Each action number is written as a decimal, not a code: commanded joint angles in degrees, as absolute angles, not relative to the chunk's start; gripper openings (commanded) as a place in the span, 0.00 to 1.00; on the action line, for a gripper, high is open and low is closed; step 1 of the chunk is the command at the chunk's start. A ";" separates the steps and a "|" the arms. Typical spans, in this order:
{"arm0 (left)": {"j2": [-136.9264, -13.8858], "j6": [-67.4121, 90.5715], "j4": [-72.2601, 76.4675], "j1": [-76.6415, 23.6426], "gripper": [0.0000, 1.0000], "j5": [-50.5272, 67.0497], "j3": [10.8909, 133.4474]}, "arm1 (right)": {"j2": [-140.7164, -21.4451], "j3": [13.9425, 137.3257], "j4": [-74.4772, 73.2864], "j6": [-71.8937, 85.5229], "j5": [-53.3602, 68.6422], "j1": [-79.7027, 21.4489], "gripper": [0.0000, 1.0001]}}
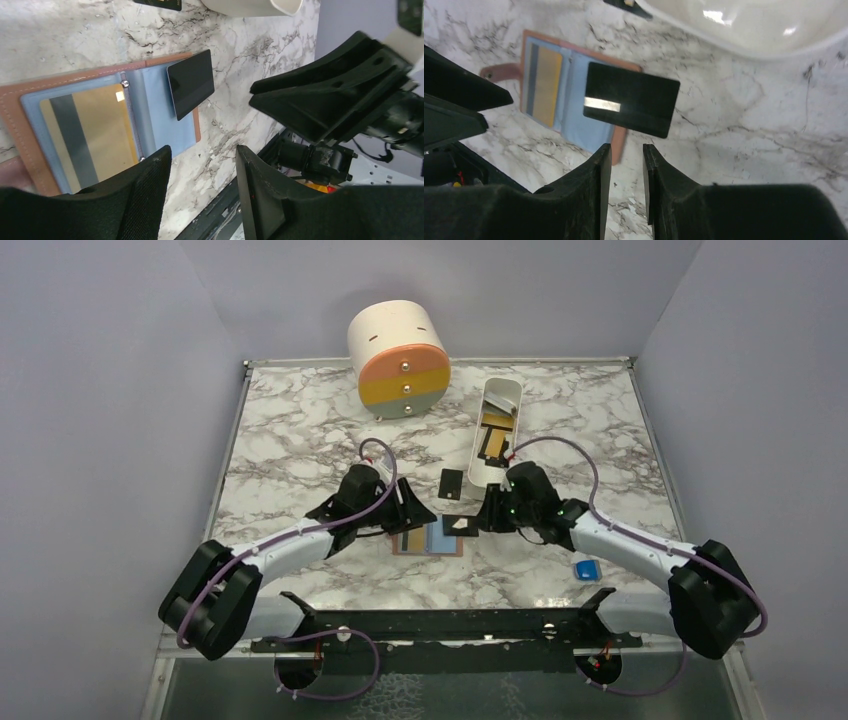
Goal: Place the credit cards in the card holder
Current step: Pick up the credit card from the center of the board.
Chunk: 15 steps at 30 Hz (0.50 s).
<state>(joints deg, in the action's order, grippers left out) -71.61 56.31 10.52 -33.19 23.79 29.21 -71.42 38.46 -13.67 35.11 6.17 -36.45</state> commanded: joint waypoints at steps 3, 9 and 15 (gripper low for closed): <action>-77.48 58.03 18.98 -36.23 0.51 20.87 30.54 | -69.50 28.16 2.08 40.29 5.45 -38.05 0.28; -83.23 58.27 21.88 -38.66 0.51 19.08 31.85 | -73.18 24.88 8.01 39.59 4.21 -38.23 0.28; -87.63 57.73 23.09 -39.89 0.51 17.44 33.31 | -74.88 23.13 12.21 38.41 2.51 -38.23 0.27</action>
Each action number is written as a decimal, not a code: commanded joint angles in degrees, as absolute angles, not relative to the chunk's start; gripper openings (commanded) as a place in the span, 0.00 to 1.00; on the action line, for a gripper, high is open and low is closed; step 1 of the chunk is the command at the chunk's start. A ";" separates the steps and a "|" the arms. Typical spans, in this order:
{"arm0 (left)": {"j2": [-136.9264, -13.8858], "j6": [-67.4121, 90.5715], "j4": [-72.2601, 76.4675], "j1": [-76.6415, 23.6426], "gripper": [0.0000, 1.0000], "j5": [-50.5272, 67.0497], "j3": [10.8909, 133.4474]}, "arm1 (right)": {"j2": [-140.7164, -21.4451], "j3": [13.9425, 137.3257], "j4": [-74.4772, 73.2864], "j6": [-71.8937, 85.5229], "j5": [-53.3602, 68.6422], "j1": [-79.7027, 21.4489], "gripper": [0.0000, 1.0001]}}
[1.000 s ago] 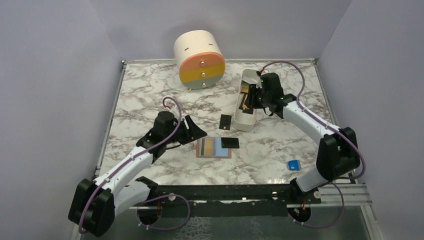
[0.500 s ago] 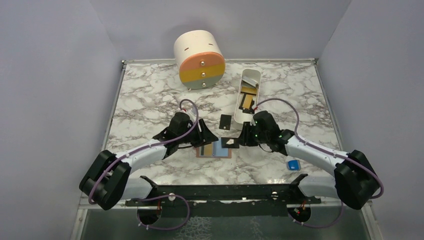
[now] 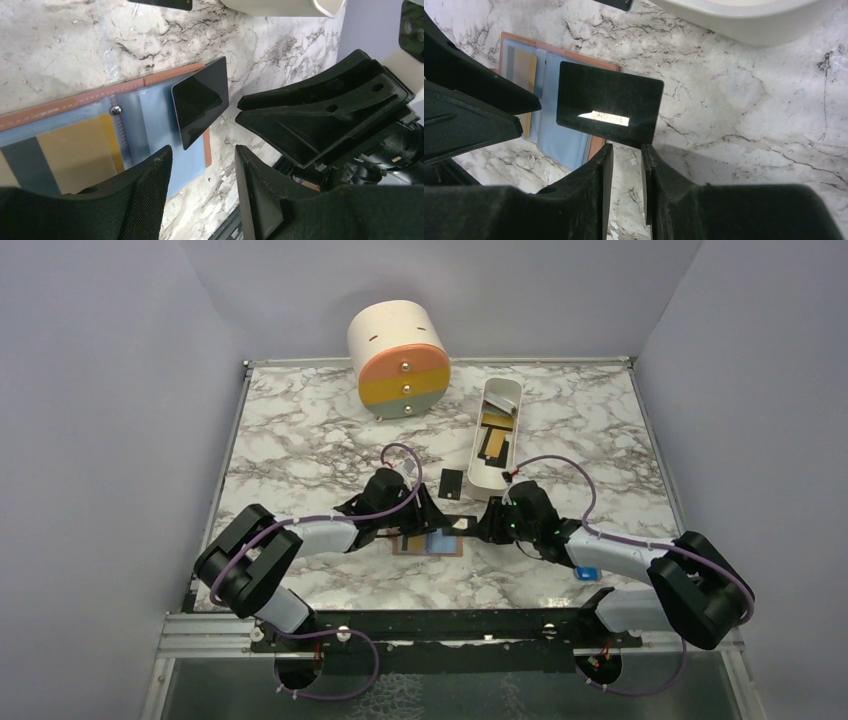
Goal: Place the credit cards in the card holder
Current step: Pick up the credit card from the center of the board.
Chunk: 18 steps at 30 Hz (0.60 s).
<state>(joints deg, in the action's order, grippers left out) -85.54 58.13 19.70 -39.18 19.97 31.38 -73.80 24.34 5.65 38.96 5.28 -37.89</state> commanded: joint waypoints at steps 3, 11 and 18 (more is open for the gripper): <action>-89.33 57.57 23.49 -40.06 0.49 17.23 33.87 | -76.28 22.85 13.68 37.55 2.45 -38.23 0.26; -91.90 58.25 25.35 -41.11 0.44 17.81 34.92 | -79.86 20.57 17.61 37.85 4.89 -38.23 0.25; -92.49 58.14 26.35 -41.66 0.29 18.10 35.17 | -80.06 19.28 18.36 37.88 5.58 -38.21 0.25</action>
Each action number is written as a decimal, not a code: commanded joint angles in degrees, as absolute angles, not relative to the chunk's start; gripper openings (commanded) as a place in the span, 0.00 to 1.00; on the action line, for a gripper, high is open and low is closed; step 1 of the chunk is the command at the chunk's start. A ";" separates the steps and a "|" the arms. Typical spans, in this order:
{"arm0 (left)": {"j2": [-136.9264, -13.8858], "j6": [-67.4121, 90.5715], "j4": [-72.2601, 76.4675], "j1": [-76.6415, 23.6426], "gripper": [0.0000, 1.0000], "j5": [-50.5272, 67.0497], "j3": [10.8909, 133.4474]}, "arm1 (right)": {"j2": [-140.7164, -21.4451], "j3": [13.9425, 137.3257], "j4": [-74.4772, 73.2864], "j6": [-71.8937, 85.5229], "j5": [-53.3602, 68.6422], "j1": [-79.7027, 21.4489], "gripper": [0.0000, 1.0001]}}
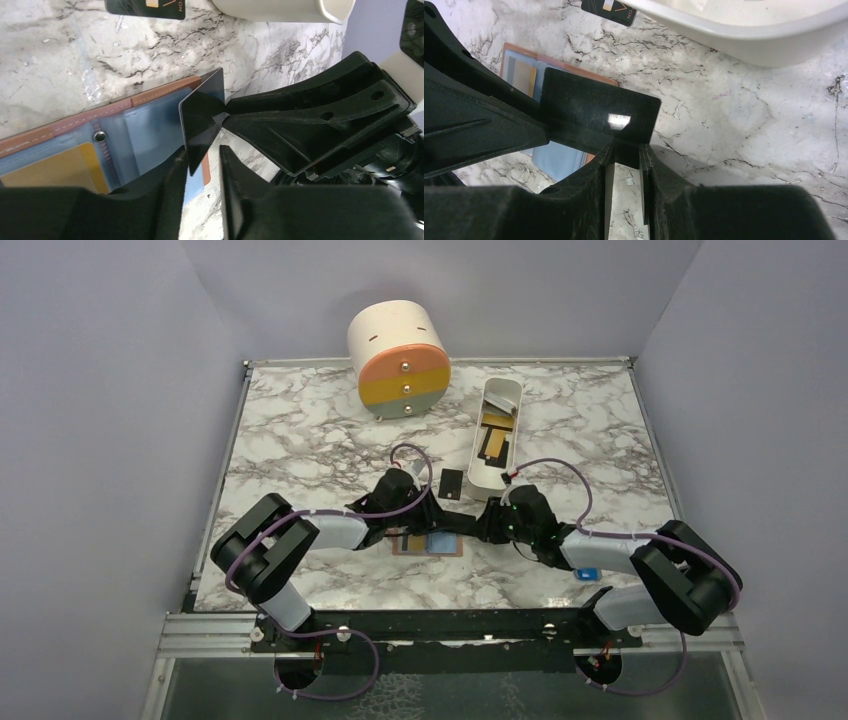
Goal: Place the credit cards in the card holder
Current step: Pick up the credit card from the center of the board.
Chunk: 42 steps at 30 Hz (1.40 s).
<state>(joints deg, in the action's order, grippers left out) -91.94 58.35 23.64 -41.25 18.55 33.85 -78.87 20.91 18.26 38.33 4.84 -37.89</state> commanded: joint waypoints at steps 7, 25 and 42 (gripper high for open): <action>-91.06 56.32 26.37 -41.66 0.00 20.17 35.05 | -76.63 20.89 13.74 35.35 7.18 -38.23 0.25; -68.26 33.19 -8.66 -37.27 0.00 37.15 40.63 | -58.67 45.59 -17.37 8.88 33.65 -38.23 0.44; -60.94 28.96 -9.67 -37.31 0.00 52.99 42.32 | -63.43 47.17 -18.14 2.23 51.15 -38.22 0.51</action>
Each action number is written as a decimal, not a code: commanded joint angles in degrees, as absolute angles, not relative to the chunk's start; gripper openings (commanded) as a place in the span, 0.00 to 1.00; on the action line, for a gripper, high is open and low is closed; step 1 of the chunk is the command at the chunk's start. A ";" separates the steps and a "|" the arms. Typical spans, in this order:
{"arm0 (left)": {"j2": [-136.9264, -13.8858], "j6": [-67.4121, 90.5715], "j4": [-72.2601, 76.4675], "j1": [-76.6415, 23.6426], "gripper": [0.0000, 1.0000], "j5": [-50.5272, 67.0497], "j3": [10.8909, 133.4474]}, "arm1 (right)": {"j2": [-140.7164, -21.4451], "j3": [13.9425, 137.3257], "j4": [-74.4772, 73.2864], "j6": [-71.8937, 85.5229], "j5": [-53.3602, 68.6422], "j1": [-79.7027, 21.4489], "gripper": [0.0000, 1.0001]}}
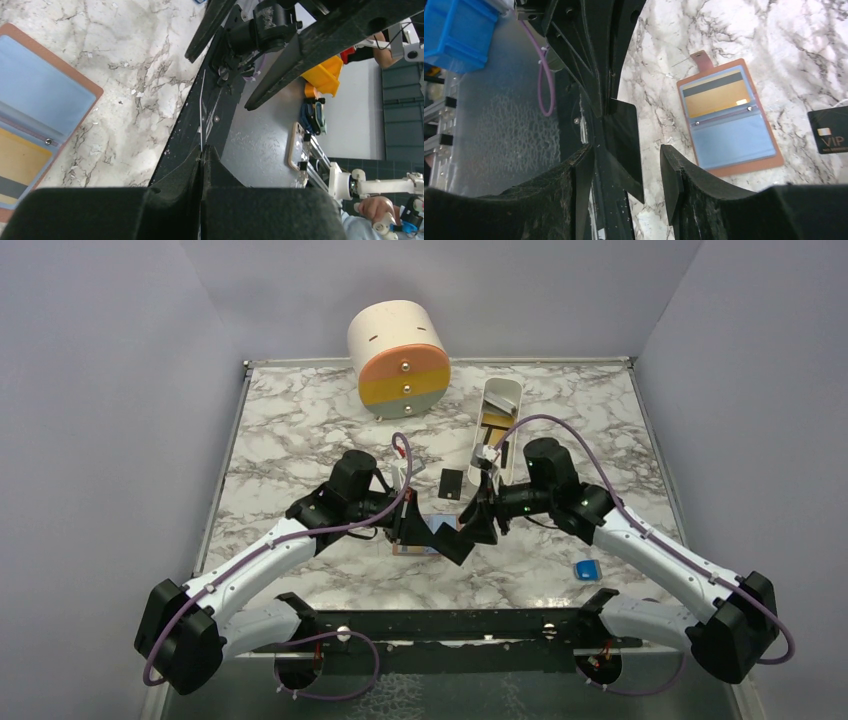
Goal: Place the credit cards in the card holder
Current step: Pick up the credit card from the center of the board.
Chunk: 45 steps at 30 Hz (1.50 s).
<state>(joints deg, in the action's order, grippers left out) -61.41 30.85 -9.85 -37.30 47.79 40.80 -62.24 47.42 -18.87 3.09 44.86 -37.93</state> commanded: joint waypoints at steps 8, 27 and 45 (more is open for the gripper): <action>-61.14 29.79 -7.88 -37.27 0.00 53.98 41.95 | -65.33 43.84 -12.32 5.88 57.77 -38.23 0.36; -45.96 55.61 -4.03 -33.79 0.68 22.51 37.57 | -55.86 32.22 14.51 44.13 36.56 -38.23 0.01; -47.65 71.55 23.35 -33.75 0.53 28.51 26.49 | -56.05 27.67 31.02 62.84 26.36 -38.23 0.01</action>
<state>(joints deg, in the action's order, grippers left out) -46.35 68.14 14.52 -33.87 25.93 25.74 -55.40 27.62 27.73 60.01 29.30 -37.93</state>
